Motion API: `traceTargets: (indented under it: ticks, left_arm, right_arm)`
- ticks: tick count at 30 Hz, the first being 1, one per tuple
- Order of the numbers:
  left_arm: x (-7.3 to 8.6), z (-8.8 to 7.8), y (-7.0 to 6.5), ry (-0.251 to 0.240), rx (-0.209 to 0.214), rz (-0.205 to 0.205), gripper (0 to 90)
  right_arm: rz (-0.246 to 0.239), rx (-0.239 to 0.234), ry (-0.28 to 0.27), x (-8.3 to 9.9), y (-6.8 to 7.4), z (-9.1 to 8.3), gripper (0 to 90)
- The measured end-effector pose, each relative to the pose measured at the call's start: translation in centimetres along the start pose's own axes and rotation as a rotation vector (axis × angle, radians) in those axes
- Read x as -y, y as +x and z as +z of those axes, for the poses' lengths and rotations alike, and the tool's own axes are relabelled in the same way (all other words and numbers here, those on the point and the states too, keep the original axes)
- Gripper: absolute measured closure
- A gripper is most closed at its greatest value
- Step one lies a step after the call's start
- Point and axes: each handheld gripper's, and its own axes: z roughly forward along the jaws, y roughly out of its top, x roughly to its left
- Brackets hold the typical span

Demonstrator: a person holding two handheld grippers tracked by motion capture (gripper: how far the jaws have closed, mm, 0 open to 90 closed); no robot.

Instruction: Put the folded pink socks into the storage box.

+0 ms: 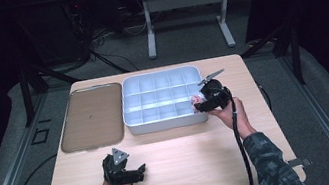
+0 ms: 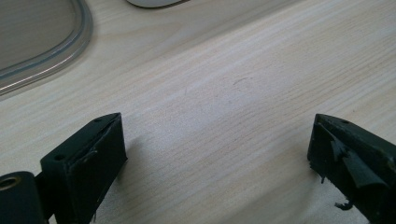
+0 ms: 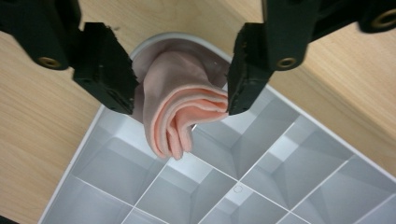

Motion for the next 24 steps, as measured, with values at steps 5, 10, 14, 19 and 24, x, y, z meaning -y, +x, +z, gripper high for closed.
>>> traceTargets:
  ticks: [5, 10, 14, 19, 24]
  left_arm:
    - [0.0, 0.0, 0.0, 0.001, 0.000, 0.002, 3.9]
    - [0.0, 0.0, 0.0, 0.001, 0.000, 0.001, 4.0]
    - [0.0, 0.0, 0.0, 0.001, 0.000, 0.002, 4.0]
    - [0.0, 0.0, 0.0, 0.001, 0.000, 0.002, 4.0]
    - [0.0, 0.0, 0.0, 0.000, -0.001, 0.001, 4.1]
  right_arm:
    - [0.007, -0.041, -0.030, 0.6, 0.5, -2.4, 27.1]
    - [0.000, -0.046, -0.057, 1.3, 1.1, -4.3, 15.4]
    - [-0.022, -0.045, -0.092, 2.2, 1.7, -5.8, 13.2]
    - [-0.033, -0.038, -0.116, 4.3, 2.3, -7.0, 9.6]
    - [-0.029, -0.014, -0.119, 7.7, 2.3, -7.3, 6.3]
